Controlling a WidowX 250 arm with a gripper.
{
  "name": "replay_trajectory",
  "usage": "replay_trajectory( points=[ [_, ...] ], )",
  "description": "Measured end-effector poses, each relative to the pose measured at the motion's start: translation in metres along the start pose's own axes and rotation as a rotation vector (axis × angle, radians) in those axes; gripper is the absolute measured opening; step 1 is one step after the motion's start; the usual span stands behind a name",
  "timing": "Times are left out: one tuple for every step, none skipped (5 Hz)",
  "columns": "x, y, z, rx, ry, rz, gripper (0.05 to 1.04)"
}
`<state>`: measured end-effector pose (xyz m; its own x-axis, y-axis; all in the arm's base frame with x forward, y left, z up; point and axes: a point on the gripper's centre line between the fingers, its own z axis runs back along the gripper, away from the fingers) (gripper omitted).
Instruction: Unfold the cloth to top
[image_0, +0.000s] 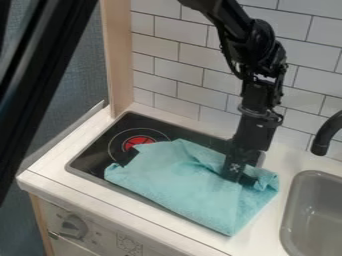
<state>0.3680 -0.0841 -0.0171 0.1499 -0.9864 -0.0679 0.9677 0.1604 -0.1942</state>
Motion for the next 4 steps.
replay_trajectory(
  points=[
    [0.005, 0.01, 0.014, 0.036, -0.021, -0.002, 0.055],
    [0.009, 0.02, 0.028, 0.078, -0.037, -0.002, 0.055],
    [0.009, 0.025, 0.033, 0.093, -0.059, 0.003, 0.055],
    [0.001, 0.039, 0.039, 0.127, -0.064, 0.022, 0.055]
  ],
)
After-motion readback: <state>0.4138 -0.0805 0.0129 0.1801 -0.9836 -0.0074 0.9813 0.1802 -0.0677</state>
